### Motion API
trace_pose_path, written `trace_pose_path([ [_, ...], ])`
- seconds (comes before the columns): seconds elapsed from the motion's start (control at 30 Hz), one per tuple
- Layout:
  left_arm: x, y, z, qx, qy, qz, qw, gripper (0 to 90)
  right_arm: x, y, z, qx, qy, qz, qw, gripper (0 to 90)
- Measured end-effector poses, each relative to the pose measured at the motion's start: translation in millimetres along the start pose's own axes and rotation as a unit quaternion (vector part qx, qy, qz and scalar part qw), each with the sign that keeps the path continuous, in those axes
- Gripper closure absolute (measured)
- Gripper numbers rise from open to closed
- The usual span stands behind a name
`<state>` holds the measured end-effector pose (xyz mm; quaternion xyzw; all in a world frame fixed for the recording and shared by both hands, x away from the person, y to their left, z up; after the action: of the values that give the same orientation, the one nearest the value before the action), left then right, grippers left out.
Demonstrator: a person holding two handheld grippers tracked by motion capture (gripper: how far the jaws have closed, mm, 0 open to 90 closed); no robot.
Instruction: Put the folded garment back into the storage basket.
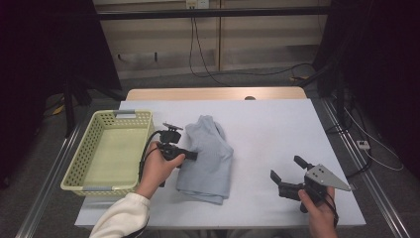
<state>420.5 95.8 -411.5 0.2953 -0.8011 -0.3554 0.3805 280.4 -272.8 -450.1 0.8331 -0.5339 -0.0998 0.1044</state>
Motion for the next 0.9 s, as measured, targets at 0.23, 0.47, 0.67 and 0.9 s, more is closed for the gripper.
trace_pose_path([
  [0.23,-4.3,14.8,-8.5,-0.016,-0.007,-0.011,0.9998,75.1,0.1,-0.2,0.1,0.0,0.0,-0.001,1.0,3.3],
  [0.47,-5.6,26.5,-16.0,-0.028,-0.016,-0.032,0.999,75.4,-0.2,-0.2,0.2,-0.001,0.002,-0.001,1.0,3.3],
  [0.67,-5.9,32.6,-20.5,-0.036,-0.023,-0.046,0.998,75.4,-0.1,-0.1,0.1,-0.001,0.002,-0.001,1.0,3.3],
  [0.9,-5.0,41.6,-26.8,-0.04,-0.033,-0.057,0.997,75.4,-0.1,-0.2,0.1,-0.001,0.002,-0.001,1.0,3.3],
])
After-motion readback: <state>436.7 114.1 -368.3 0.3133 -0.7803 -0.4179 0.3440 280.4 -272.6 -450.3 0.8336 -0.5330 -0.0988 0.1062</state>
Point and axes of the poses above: each handheld gripper's, and its own axes: y roughly backward along the jaws, z roughly out of its underside, x roughly to its right, the point moved 2 cm from there along -y, roughly forward along the jaws, and after that the axes turned 3 degrees about -x, right-handed, at the moved point
